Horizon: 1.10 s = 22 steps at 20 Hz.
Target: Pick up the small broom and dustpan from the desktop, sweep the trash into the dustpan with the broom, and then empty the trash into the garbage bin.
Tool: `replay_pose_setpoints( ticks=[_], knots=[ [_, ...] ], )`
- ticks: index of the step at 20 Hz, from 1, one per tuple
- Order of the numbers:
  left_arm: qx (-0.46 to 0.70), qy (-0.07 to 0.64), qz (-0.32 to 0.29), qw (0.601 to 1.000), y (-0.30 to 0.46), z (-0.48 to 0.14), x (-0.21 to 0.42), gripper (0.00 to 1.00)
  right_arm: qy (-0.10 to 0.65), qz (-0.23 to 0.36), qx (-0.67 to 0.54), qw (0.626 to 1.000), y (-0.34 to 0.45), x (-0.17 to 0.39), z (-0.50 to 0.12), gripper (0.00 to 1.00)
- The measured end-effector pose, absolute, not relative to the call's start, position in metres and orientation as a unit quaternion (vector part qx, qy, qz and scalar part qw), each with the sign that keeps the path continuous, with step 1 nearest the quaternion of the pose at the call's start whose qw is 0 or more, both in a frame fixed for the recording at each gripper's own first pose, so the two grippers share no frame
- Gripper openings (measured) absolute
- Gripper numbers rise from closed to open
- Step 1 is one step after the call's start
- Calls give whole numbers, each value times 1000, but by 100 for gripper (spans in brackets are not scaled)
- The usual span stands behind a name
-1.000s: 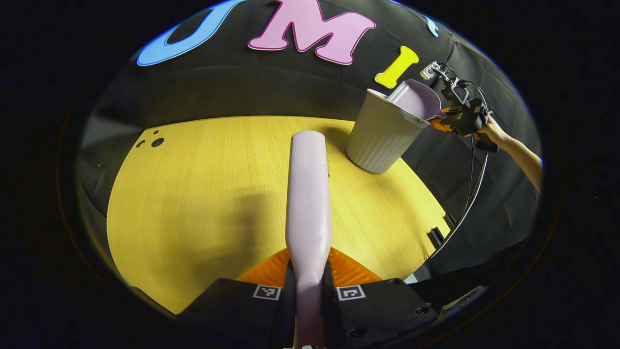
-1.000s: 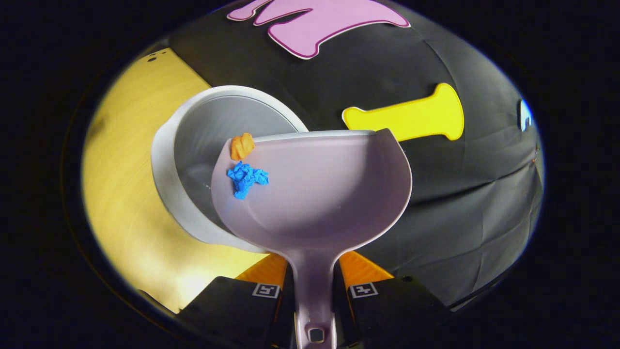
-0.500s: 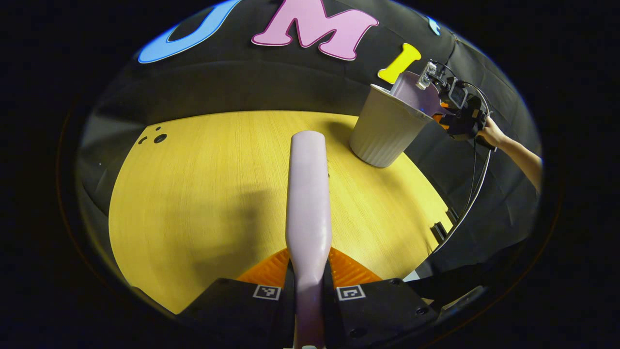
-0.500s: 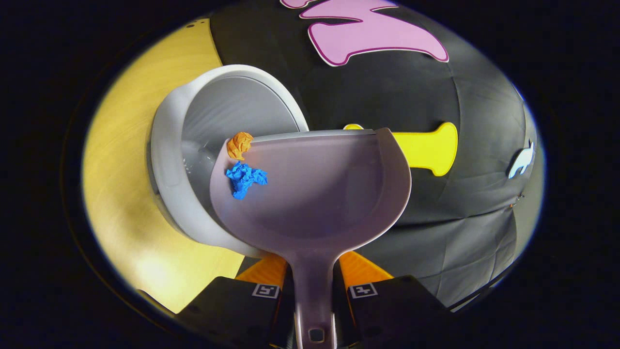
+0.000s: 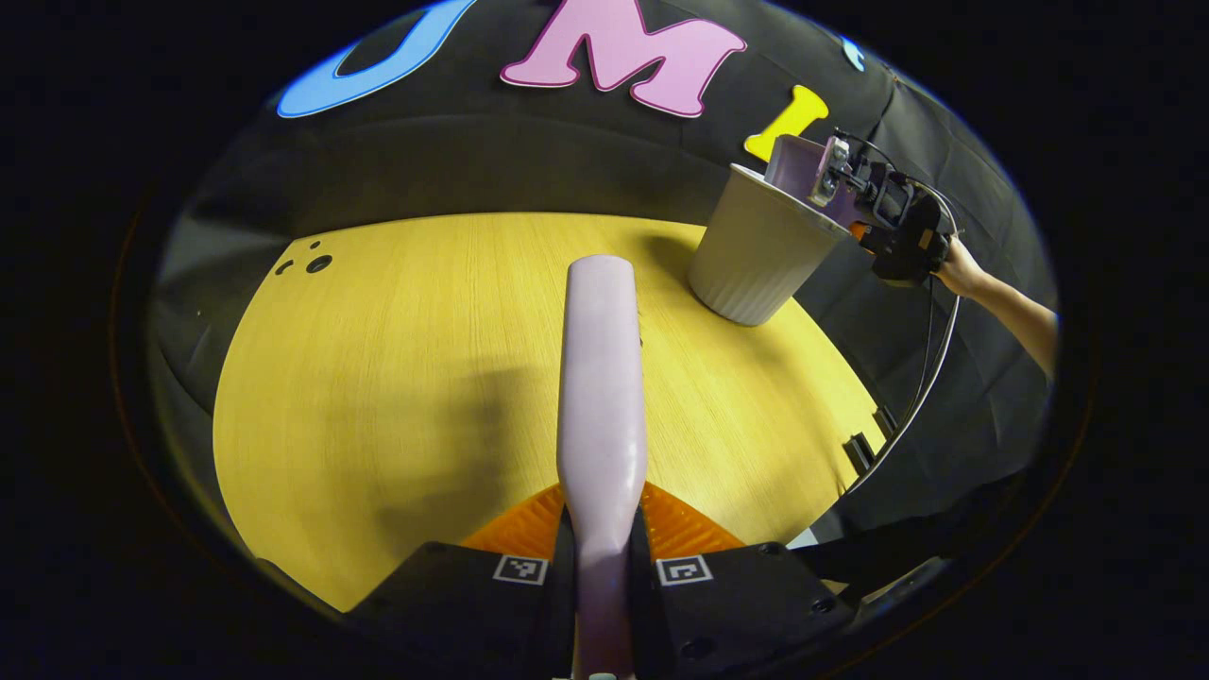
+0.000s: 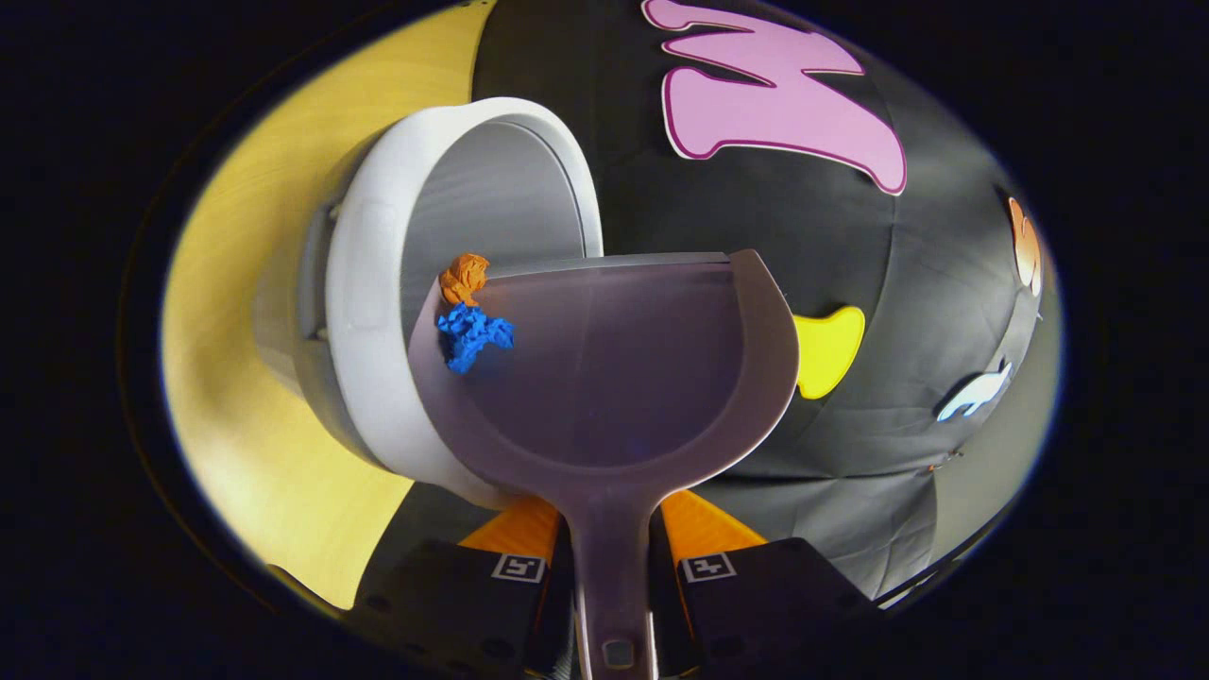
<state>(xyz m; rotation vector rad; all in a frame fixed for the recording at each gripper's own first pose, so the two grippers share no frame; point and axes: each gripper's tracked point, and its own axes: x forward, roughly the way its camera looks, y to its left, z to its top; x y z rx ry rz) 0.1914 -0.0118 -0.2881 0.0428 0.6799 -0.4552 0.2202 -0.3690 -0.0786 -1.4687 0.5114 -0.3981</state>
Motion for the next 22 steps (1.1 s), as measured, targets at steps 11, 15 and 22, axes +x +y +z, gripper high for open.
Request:
replay_pose_setpoints(
  ticks=[11, 15, 22],
  knots=[
    [20, 331, -208, 920, -7, -289, 191, 28, 249, -174, -612, 730, -376, 220, -82, 37],
    [19, 328, -202, 923, -6, -287, 191, 28, 286, -177, -481, 809, -378, 213, -95, 37],
    [15, 321, -189, 928, -1, -281, 186, 28, 275, -188, -272, 903, -368, 218, -92, 37]
  ],
)
